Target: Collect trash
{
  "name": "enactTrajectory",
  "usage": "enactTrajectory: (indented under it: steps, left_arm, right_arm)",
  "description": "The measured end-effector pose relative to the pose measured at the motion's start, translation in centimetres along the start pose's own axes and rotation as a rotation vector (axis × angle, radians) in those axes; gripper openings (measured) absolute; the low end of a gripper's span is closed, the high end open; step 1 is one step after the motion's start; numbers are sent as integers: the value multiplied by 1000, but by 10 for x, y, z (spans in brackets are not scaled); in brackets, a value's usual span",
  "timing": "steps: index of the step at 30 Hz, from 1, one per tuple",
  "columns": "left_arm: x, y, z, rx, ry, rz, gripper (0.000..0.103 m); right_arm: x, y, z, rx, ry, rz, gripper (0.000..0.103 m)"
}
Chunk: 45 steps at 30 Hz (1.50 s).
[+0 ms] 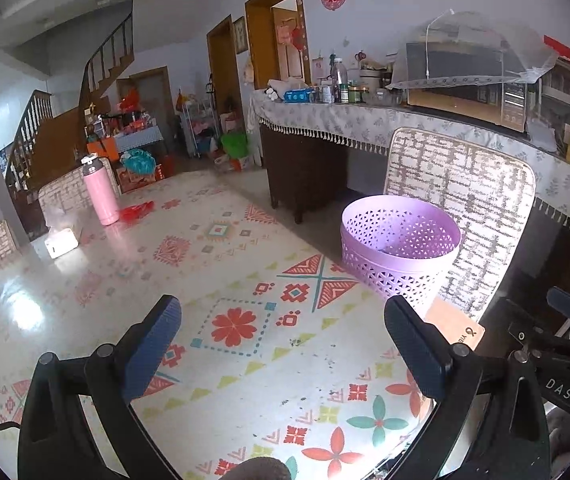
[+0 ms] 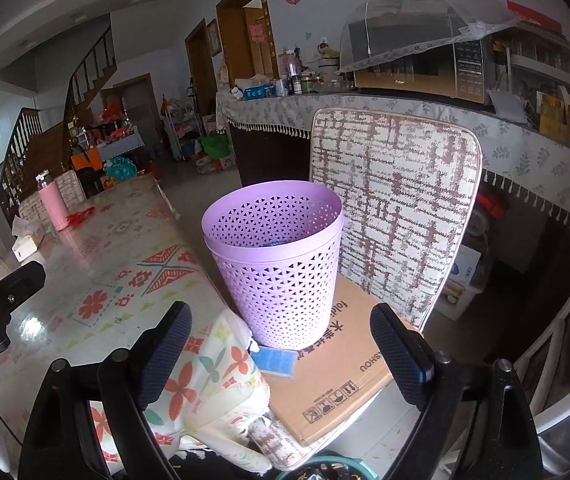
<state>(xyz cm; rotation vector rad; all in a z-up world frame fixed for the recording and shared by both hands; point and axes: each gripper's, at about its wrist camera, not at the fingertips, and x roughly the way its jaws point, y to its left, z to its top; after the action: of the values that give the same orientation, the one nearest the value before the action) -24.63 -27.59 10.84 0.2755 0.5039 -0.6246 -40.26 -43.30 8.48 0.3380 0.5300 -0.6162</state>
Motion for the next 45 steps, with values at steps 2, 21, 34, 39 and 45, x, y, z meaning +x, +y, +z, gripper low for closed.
enactTrajectory:
  steps: [2, 21, 34, 39, 45]
  left_arm:
    - [0, -1, -1, -4, -5, -7, 101]
    - [30, -10, 4, -3, 88, -33, 101]
    - [65, -14, 6, -26, 177, -46, 101]
    - [81, -14, 5, -39, 223, -60, 101]
    - [96, -18, 2, -42, 258, -67, 101]
  right_arm:
    - [1, 0, -1, -2, 1, -4, 94]
    - [18, -1, 7, -11, 27, -24, 96]
    - [48, -4, 10, -28, 86, -27, 96]
    - [58, -9, 12, -18, 105, -30, 96]
    - [67, -12, 15, -10, 114, -33, 96]
